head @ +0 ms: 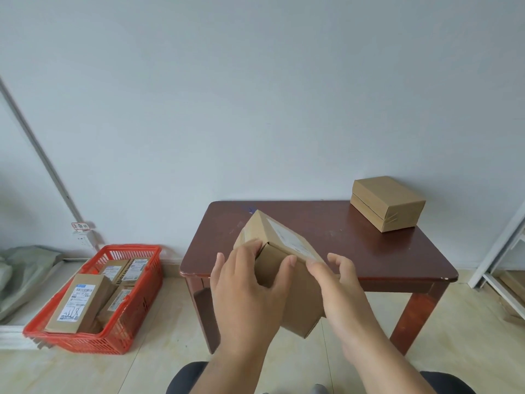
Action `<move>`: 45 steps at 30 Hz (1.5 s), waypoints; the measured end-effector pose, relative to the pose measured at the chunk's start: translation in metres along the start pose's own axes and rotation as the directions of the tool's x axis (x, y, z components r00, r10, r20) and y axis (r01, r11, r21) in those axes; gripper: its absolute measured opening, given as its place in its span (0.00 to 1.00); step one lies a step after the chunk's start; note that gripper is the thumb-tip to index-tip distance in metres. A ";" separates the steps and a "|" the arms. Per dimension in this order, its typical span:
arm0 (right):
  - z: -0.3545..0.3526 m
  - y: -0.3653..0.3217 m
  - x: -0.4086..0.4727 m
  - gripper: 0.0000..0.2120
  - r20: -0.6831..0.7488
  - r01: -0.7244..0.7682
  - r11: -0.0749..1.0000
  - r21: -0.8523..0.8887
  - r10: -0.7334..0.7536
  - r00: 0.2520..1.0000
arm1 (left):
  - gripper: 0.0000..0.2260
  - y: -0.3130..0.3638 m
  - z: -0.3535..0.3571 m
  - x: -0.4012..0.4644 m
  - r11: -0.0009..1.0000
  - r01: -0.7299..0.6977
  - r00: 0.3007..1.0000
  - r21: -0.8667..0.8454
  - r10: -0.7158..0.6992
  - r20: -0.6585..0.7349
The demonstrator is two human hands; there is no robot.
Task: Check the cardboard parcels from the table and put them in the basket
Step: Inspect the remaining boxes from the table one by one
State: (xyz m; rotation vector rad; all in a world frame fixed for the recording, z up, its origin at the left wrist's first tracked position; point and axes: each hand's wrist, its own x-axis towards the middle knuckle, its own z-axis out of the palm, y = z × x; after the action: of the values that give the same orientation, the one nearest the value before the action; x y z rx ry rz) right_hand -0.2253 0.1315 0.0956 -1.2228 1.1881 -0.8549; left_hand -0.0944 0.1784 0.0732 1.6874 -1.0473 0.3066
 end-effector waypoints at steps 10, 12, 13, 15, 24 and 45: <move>-0.016 0.001 0.008 0.46 0.292 -0.238 0.971 0.019 0.222 0.930 | 0.15 0.001 -0.006 0.022 0.783 -0.616 0.752 0.086 0.551 0.363; -0.016 0.006 0.012 0.52 0.310 -0.288 0.952 0.101 0.245 0.919 | 0.13 0.008 -0.009 0.025 0.753 -0.654 0.709 0.073 0.577 0.406; -0.016 0.010 0.014 0.53 0.316 -0.315 0.939 0.141 0.259 0.913 | 0.12 0.012 -0.010 0.026 0.746 -0.664 0.698 0.056 0.590 0.406; -0.015 0.014 0.017 0.52 0.331 -0.335 0.923 0.191 0.261 0.907 | 0.14 0.015 -0.010 0.025 0.826 -0.562 0.756 -0.044 0.535 0.377; -0.018 0.002 0.024 0.27 0.331 -0.146 0.973 0.176 0.081 0.940 | 0.28 0.020 -0.016 0.019 0.663 0.666 0.683 -0.343 -0.355 0.639; -0.015 0.003 0.019 0.35 0.142 0.283 0.959 0.020 -0.282 0.949 | 0.19 0.023 -0.007 0.012 0.779 0.478 0.755 -0.405 -0.129 0.642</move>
State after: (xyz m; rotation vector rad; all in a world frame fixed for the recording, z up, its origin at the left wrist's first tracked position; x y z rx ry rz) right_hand -0.2357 0.1099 0.0900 -1.4528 0.9097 -0.9590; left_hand -0.1034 0.1775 0.0986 1.3945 -1.1103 -0.7478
